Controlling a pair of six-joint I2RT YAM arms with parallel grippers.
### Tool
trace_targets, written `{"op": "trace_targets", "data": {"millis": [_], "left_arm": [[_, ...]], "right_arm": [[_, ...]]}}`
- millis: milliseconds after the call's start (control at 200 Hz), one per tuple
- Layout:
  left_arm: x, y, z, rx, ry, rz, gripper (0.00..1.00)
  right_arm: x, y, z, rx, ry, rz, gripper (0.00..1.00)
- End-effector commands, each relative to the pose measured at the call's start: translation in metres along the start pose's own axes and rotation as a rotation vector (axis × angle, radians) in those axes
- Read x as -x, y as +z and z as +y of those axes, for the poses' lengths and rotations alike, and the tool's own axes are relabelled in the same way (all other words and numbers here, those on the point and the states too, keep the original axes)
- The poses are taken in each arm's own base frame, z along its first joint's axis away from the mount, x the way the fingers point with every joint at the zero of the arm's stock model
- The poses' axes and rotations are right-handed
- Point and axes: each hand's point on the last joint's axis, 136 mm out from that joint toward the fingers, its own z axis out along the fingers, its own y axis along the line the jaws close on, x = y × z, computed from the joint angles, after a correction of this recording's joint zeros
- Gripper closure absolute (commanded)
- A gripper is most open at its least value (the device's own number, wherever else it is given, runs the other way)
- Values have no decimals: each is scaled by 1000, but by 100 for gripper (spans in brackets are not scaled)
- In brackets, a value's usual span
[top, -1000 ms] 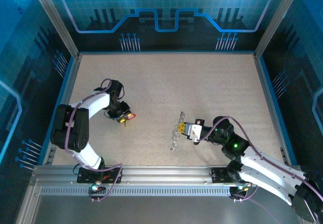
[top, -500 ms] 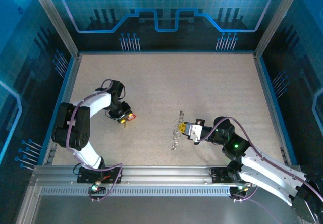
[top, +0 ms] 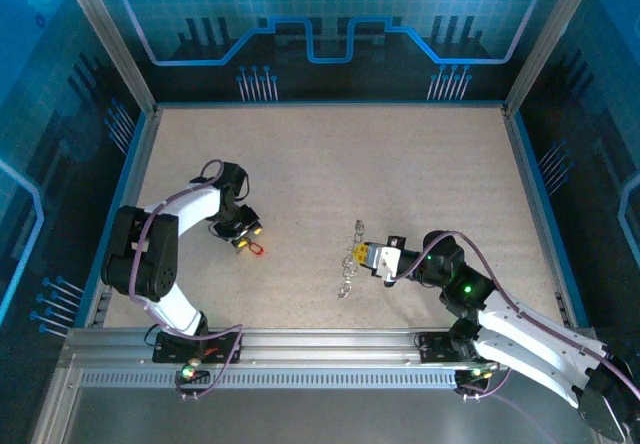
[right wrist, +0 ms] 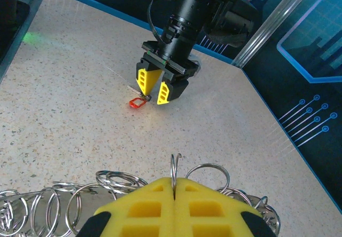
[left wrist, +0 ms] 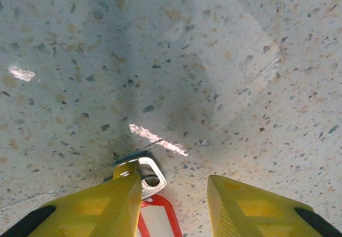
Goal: Put the keys on the keyring
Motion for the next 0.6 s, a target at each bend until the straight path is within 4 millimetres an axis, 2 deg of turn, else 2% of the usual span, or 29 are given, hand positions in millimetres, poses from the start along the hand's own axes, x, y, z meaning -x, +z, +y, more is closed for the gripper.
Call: {"op": "trace_targets", "data": {"millis": [0, 260, 595], "left_arm": [[0, -6, 5, 29, -10, -22, 60], [-1, -16, 9, 62, 40, -66, 59], [-7, -3, 11, 71, 46, -42, 60]], "right_arm": [[14, -1, -3, -1, -26, -47, 100], [12, 1, -2, 7, -25, -44, 100], [13, 0, -2, 3, -27, -45, 100]]}}
